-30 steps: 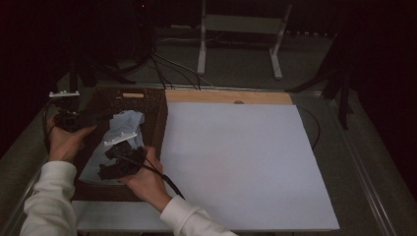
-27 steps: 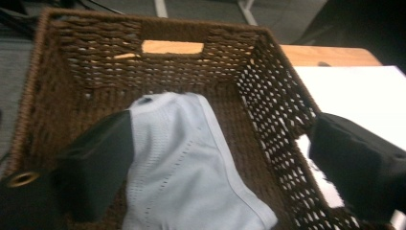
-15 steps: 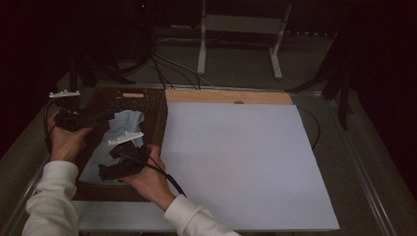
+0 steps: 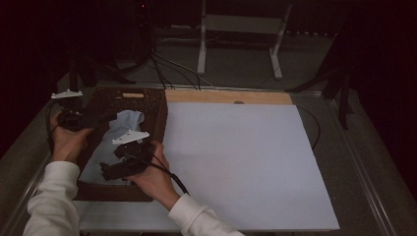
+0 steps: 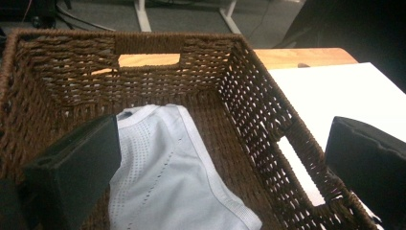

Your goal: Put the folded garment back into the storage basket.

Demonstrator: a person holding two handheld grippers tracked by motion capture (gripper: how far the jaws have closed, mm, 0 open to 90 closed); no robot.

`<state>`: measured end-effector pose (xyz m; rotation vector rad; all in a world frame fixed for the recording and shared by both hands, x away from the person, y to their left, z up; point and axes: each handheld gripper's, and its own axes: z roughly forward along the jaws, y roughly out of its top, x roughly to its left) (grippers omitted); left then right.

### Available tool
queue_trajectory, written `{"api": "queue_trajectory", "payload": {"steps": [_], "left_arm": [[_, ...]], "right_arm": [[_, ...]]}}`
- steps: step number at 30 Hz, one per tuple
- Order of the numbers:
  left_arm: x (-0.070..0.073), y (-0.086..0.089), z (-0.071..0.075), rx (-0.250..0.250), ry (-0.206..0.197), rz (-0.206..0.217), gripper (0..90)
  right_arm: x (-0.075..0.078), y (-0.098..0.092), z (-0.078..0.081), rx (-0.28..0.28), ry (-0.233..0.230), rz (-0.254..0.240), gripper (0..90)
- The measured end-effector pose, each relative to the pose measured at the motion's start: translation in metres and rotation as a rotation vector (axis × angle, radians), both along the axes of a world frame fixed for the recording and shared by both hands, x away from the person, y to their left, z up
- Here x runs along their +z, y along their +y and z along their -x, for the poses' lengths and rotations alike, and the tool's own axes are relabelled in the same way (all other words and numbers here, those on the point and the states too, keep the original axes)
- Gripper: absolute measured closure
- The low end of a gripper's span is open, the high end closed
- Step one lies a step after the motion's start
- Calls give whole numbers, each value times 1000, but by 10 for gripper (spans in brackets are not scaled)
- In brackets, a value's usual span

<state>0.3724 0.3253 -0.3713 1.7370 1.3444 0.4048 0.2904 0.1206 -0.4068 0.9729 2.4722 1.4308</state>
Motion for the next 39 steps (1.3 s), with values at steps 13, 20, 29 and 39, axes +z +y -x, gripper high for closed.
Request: {"api": "queue_trajectory", "payload": {"steps": [13, 20, 29, 39], "left_arm": [[7, -13, 8, -52, -63, 14, 1], [10, -22, 16, -69, -78, -10, 1], [11, -32, 24, -96, -100, -68, 1], [11, -44, 36, -126, -145, -63, 1]], "right_arm": [[6, -15, -2, 14, -25, -26, 5], [11, -26, -4, 18, -40, -34, 1], [15, -41, -7, 14, -52, -40, 1], [14, -64, -14, 8, -57, -35, 1]]}}
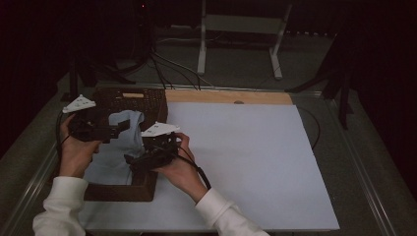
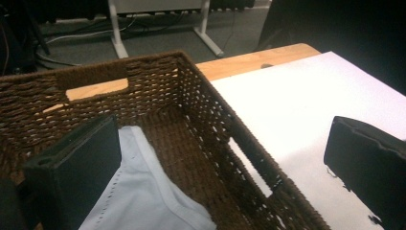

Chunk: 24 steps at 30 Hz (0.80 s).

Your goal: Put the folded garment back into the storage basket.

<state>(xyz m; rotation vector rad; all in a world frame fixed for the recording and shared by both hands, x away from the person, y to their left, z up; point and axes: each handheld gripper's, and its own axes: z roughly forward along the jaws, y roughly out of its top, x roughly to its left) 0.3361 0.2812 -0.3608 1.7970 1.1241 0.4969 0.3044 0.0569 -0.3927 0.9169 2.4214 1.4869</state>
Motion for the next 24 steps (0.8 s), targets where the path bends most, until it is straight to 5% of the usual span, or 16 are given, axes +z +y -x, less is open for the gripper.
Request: {"api": "queue_trajectory", "payload": {"steps": [12, 24], "left_arm": [[-5, -23, 15, -12, -11, -35, 1], [-16, -32, 32, -23, -40, -9, 1]], "right_arm": [[1, -30, -7, -31, -10, -10, 1], [-2, -57, -13, -70, -13, -18, 1]]}}
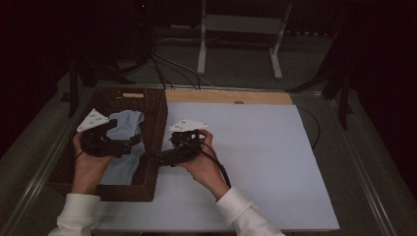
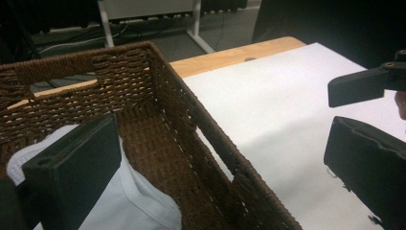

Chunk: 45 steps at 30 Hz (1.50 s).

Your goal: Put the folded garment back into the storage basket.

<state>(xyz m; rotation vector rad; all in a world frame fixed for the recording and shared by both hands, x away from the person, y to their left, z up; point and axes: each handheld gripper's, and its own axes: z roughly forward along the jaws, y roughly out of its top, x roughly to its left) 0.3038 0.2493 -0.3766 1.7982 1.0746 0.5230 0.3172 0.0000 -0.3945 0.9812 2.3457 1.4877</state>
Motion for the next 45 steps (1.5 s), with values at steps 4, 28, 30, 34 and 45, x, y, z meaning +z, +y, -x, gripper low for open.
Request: {"api": "queue_trajectory", "payload": {"steps": [4, 28, 30, 34, 45], "left_arm": [[-4, -2, 6, -6, -4, 2, 1], [-22, -26, 36, -33, -27, -29, 1], [-24, -27, 36, -35, -21, -39, 1], [-25, -28, 38, -37, -18, -43, 1], [-29, -31, 42, -38, -17, -47, 1]], "right_arm": [[-1, -6, 0, -4, -4, -4, 1], [-10, -37, 0, -35, -21, -8, 1], [-10, -41, -1, -40, -24, -8, 1], [-9, -47, 0, -48, -30, -19, 1], [-11, -76, 5, -90, -48, -27, 1]]}}
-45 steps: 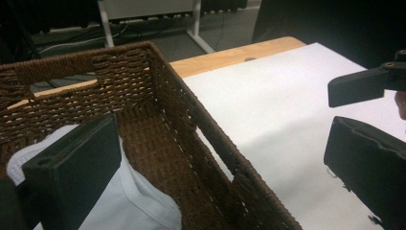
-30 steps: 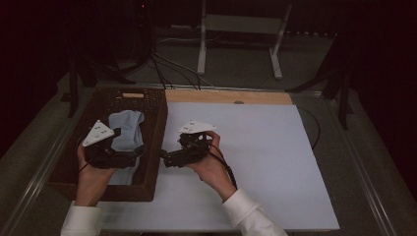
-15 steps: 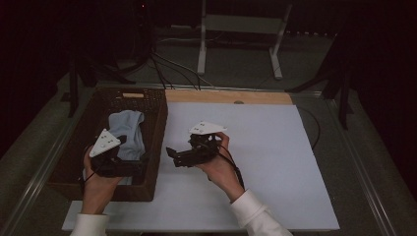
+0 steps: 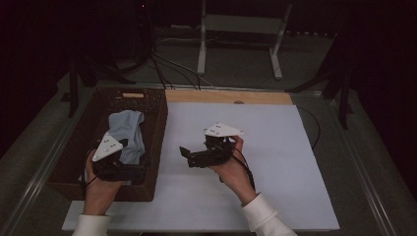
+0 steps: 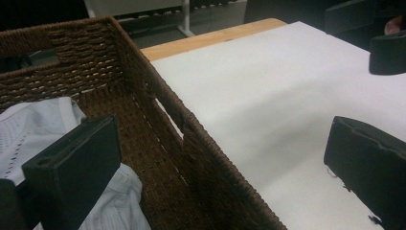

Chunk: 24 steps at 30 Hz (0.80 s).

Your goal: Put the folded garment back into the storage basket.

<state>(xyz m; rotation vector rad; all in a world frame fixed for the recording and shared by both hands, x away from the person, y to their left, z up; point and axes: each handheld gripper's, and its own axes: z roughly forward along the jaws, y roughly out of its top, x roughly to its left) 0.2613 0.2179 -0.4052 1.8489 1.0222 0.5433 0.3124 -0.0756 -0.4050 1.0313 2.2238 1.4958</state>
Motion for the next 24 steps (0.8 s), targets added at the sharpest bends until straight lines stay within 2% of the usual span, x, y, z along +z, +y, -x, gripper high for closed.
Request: {"api": "queue_trajectory", "payload": {"steps": [11, 24], "left_arm": [[-3, -1, 3, -12, 0, 8, 1], [-7, 3, 7, -10, -17, 25, 1]], "right_arm": [[-5, -40, 11, -59, -15, -2, 1], [-10, -88, 20, -137, -34, 24, 1]]}}
